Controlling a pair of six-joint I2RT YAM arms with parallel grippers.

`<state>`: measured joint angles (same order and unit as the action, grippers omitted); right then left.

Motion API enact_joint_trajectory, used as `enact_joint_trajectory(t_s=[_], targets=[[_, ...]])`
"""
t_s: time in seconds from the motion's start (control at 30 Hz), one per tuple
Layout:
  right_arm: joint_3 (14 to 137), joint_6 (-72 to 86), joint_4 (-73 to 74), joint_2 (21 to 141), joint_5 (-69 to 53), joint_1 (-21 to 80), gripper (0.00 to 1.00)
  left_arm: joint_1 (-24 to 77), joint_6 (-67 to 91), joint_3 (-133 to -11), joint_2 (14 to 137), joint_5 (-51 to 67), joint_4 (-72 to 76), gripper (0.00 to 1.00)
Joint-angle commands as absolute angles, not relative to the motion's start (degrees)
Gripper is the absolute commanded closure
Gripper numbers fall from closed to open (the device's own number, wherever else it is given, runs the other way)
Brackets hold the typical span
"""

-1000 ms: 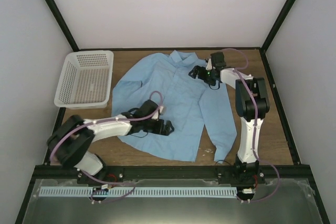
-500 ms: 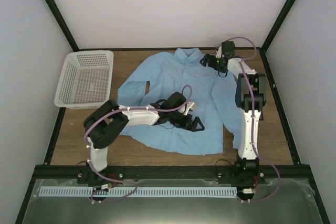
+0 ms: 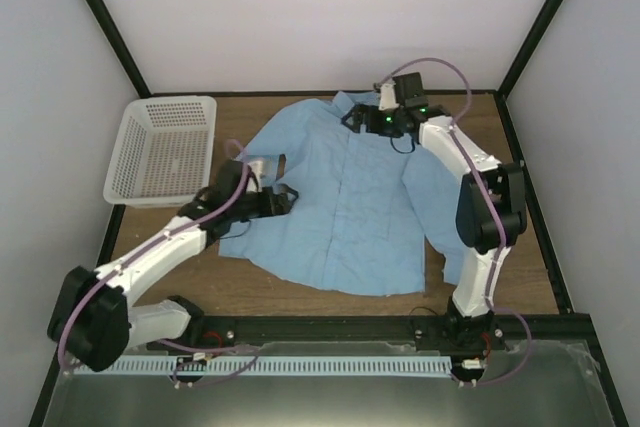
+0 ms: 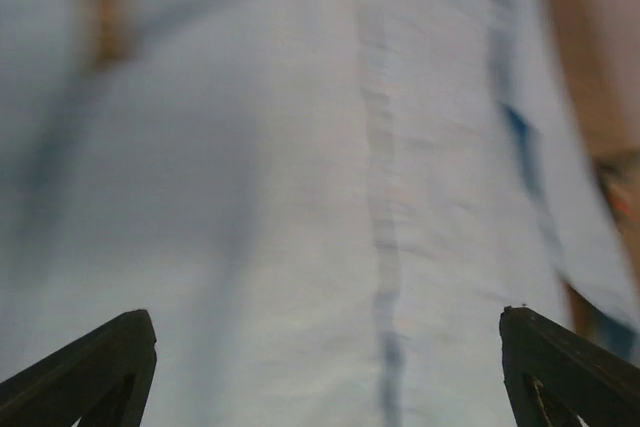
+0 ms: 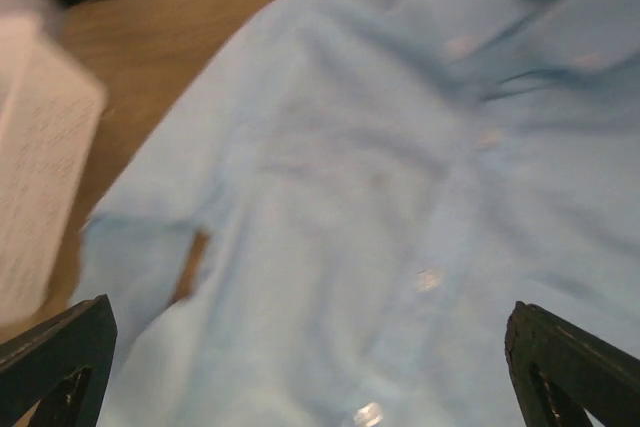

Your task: Pin the brooch onto the clothing

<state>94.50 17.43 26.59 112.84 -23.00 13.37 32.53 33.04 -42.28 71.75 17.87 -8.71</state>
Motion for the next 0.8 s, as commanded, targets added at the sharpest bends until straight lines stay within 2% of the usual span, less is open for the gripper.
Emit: enact_joint_trajectory(t_s=[0.0,0.1,0.23,0.37,0.5,0.6,0.77], targets=[[84.9,16.8,22.9,105.6,-25.2,20.1,0.0,26.2,38.0,-38.9,65.9,-7.3,-28.8,0.09],[80.3,16.3,22.0,102.7,-24.8,21.8,0.0,21.7,44.3,-36.7,65.3,-13.1,-32.3,0.18],[76.1,15.6,22.0,100.0,-24.1,21.8,0.0,20.4,47.7,-33.7,66.6,-20.3,-30.0,0.35],[73.7,13.8,23.0,97.9,-21.2,21.8,0.0,20.2,50.4,-34.8,73.1,-24.5,-30.8,0.36],[70.7,13.1,21.5,95.4,-20.4,21.8,0.0,20.2,50.0,-35.3,79.5,-22.7,-28.6,0.37],[69.8,13.2,20.5,95.2,-20.7,21.8,0.0,20.4,48.8,-35.5,82.7,-20.1,-26.8,0.44],[69.8,13.2,20.4,96.0,-20.9,21.8,0.0,22.8,49.2,-36.2,85.2,-21.6,-27.9,0.47]])
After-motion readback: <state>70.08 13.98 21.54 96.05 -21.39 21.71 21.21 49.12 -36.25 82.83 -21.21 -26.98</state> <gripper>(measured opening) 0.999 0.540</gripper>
